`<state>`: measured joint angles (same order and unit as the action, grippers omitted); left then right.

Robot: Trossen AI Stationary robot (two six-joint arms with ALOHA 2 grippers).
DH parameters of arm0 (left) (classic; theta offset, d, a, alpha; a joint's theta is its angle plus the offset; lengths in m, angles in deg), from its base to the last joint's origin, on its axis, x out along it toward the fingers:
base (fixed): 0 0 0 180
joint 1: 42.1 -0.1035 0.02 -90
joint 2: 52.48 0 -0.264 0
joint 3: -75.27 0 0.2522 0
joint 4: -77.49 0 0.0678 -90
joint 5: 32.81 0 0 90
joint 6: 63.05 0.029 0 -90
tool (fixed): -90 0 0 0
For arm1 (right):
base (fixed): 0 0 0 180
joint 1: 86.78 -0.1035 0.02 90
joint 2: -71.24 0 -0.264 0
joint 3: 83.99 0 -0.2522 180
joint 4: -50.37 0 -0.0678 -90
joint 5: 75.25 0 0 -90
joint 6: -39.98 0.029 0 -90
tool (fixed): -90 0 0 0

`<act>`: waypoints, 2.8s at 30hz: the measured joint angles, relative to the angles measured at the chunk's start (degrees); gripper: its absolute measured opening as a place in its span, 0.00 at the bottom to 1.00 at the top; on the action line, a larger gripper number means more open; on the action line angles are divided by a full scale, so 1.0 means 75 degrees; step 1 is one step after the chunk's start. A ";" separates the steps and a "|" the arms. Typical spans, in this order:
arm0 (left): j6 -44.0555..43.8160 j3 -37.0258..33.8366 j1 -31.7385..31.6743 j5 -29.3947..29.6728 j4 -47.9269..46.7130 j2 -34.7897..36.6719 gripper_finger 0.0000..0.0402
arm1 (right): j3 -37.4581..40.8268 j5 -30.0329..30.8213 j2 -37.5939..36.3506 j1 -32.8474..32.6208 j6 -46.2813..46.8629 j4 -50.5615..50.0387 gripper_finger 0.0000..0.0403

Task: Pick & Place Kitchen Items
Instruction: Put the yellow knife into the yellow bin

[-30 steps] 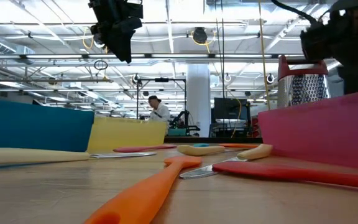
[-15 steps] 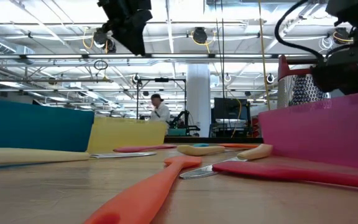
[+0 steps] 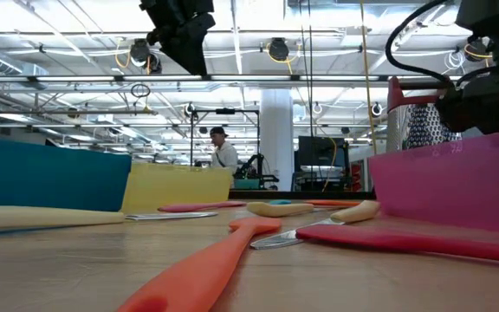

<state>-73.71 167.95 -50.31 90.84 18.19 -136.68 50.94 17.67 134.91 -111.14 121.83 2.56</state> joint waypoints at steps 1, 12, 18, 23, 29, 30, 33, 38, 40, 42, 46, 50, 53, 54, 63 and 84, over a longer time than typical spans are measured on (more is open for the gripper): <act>0.0003 0.0000 0.0000 -0.0001 0.0000 0.0000 0.42 | 0.0000 -0.0003 -0.0048 0.0000 0.0031 0.0000 0.27; -0.0289 0.0000 -0.0003 -0.0117 -0.0005 0.0000 0.42 | 0.0003 0.0058 -0.1124 0.0000 -0.1106 0.0595 0.26; -0.0679 0.0000 0.0071 -0.0790 -0.0018 -0.0001 0.42 | 0.0003 0.0583 -0.1595 0.0006 -0.2891 0.1736 0.26; -0.1155 0.0000 0.0374 -0.1214 -0.0225 -0.0006 0.42 | 0.0003 0.1014 -0.1696 0.0004 -0.5204 0.2799 0.27; -0.1955 0.0000 0.1060 -0.1510 -0.0460 -0.0006 0.42 | 0.0005 0.2262 -0.1608 0.0006 -0.8504 0.3253 0.26; -0.2089 0.0000 0.1197 -0.1512 -0.0504 -0.0006 0.42 | 0.0006 0.2617 -0.1578 0.0006 -0.8943 0.3312 0.26; -0.2563 0.0000 0.1659 -0.1512 -0.0650 -0.0006 0.42 | 0.0006 0.3669 -0.1467 0.0006 -0.9799 0.3670 0.27; -0.3092 0.0000 0.2492 -0.1515 -0.0710 -0.0006 0.42 | 0.0004 0.4132 -0.1218 0.0176 -1.1158 0.4364 0.31; -0.3277 0.0000 0.2833 -0.1515 -0.0702 -0.0006 0.42 | 0.0006 0.3999 -0.1043 0.0316 -1.1786 0.4680 0.33; -0.3375 0.0000 0.3143 -0.1513 -0.0703 -0.0006 0.42 | 0.0006 0.4004 -0.0840 0.0502 -1.2272 0.5124 0.36; -0.3745 -0.0003 0.3631 -0.1513 -0.0698 -0.0006 0.42 | 0.0006 0.4004 -0.0450 0.0972 -1.2893 0.6072 0.41; -0.5073 -0.0003 0.3974 -0.1509 -0.0691 -0.0061 0.42 | 0.0006 0.4009 -0.0151 0.1297 -1.2949 0.6891 0.43; -0.5364 -0.0009 0.4132 -0.1721 -0.0761 -0.0079 0.42 | 0.0006 0.4001 0.0002 0.1355 -1.2295 0.7140 0.42; -0.5296 -0.0009 0.4178 -0.1961 -0.0759 -0.0076 0.42 | 0.0006 0.4000 0.0042 0.1355 -1.1959 0.7139 0.42; -0.3947 -0.0009 0.4532 -0.2257 -0.0604 -0.0668 0.42 | 0.0555 0.3981 0.0582 0.1406 -1.2020 0.8405 0.40; -0.5453 -0.0009 0.4334 -0.4456 -0.1057 -0.3591 0.42 | 0.1486 0.3978 0.0674 0.1405 -1.2092 1.0628 0.40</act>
<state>-114.60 167.88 -17.80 57.42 10.26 -163.62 62.09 47.51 139.97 -100.61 31.13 82.28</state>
